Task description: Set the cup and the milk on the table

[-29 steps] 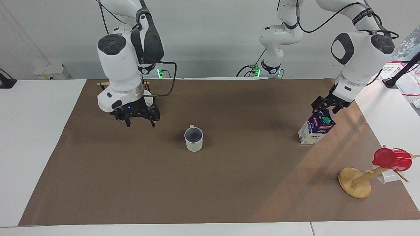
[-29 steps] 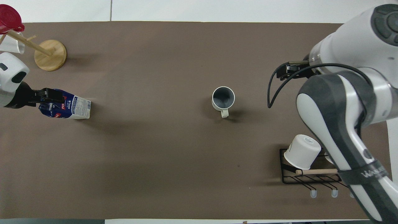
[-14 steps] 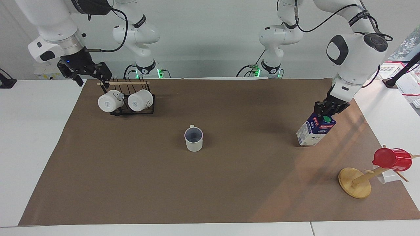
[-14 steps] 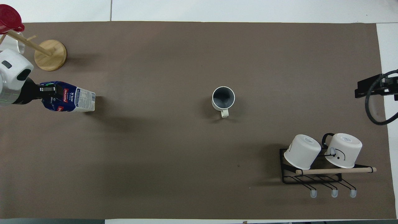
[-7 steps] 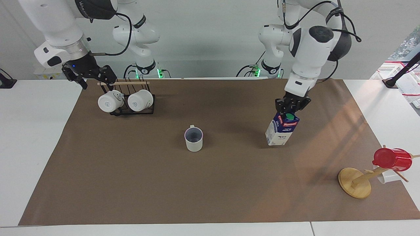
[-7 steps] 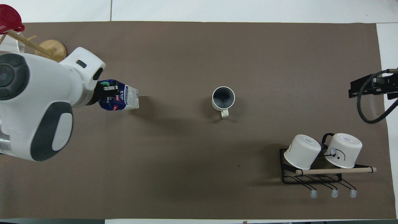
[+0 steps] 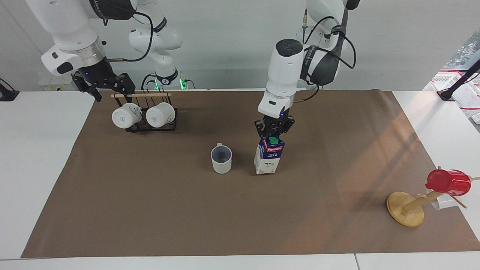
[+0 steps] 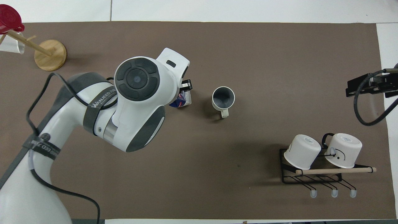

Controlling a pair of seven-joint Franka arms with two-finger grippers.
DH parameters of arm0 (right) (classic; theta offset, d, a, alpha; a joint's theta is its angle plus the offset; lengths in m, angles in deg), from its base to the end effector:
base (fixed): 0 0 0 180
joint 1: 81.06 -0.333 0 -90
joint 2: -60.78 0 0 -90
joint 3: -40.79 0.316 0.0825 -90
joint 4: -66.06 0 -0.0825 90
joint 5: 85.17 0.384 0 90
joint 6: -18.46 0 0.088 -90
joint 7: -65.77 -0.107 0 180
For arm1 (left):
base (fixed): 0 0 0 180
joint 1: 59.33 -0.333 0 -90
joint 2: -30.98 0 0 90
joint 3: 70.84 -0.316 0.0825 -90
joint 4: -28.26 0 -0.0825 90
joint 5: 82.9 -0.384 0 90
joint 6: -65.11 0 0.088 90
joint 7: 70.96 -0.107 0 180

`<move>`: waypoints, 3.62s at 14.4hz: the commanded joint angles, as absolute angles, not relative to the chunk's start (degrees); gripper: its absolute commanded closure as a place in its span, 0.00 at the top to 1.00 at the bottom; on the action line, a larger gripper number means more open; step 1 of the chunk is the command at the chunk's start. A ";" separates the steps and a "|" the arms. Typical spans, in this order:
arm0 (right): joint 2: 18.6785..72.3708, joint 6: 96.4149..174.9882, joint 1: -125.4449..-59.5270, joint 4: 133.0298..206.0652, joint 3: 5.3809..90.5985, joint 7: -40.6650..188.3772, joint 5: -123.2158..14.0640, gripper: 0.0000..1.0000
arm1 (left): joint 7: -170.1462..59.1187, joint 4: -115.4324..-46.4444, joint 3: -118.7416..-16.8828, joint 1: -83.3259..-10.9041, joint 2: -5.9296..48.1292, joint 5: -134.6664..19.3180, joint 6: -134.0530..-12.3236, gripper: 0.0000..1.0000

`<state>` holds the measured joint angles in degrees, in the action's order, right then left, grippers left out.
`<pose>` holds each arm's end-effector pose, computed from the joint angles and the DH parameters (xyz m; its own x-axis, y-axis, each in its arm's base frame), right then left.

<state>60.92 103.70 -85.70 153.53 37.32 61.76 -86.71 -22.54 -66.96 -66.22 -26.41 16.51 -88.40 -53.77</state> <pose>0.5455 0.0080 0.6394 0.9981 -0.0518 -0.0345 -0.0508 -0.9983 0.0292 0.5228 -0.3898 0.4757 0.9747 0.1576 0.1582 0.1477 -0.9864 0.0726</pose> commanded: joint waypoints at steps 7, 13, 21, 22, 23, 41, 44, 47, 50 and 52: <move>59.98 100.72 -85.19 151.57 37.27 62.61 -85.69 1.00 | -16.99 -64.02 -67.06 -21.80 13.49 -93.27 -52.58 0.00; 60.78 100.46 -84.84 153.60 37.27 62.96 -85.60 1.00 | -17.17 -65.17 -66.88 -20.75 13.58 -92.74 -52.05 0.68; 60.78 100.46 -84.84 153.60 37.27 62.96 -85.60 1.00 | -17.52 -65.60 -67.15 -21.62 17.96 -92.65 -53.64 1.00; 60.78 100.46 -84.84 153.60 37.27 62.96 -85.60 1.00 | -17.61 -65.96 -67.24 -22.24 19.63 -92.57 -52.50 1.00; 60.78 100.46 -84.84 153.60 37.27 62.96 -85.60 1.00 | -17.96 -66.22 -67.15 -23.46 21.04 -92.48 -50.84 1.00; 60.78 100.46 -84.84 153.60 37.27 62.96 -85.60 1.00 | -67.35 -60.00 -67.94 -60.91 30.81 -79.21 -25.09 1.00; 60.78 100.46 -84.84 153.60 37.27 62.96 -85.60 1.00 | -67.35 -55.50 -67.94 -61.44 28.79 -79.29 -19.89 1.00; 60.78 100.46 -84.84 153.60 37.27 62.96 -85.60 1.00 | -67.44 -57.69 -67.85 -61.44 29.84 -79.12 -19.80 1.00; 60.78 100.46 -84.84 153.60 37.27 62.96 -85.60 1.00 | -67.35 -60.41 -67.76 -61.35 31.42 -79.12 -20.06 1.00; 60.78 100.46 -84.84 153.60 37.27 62.96 -85.60 1.00 | -67.44 -60.42 -67.76 -61.44 31.42 -79.12 -20.41 1.00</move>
<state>60.16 100.74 -85.43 152.93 37.17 61.76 -86.50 -66.42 -59.10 -68.12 -60.69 30.25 -80.03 -20.57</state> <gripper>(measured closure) 0.000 0.000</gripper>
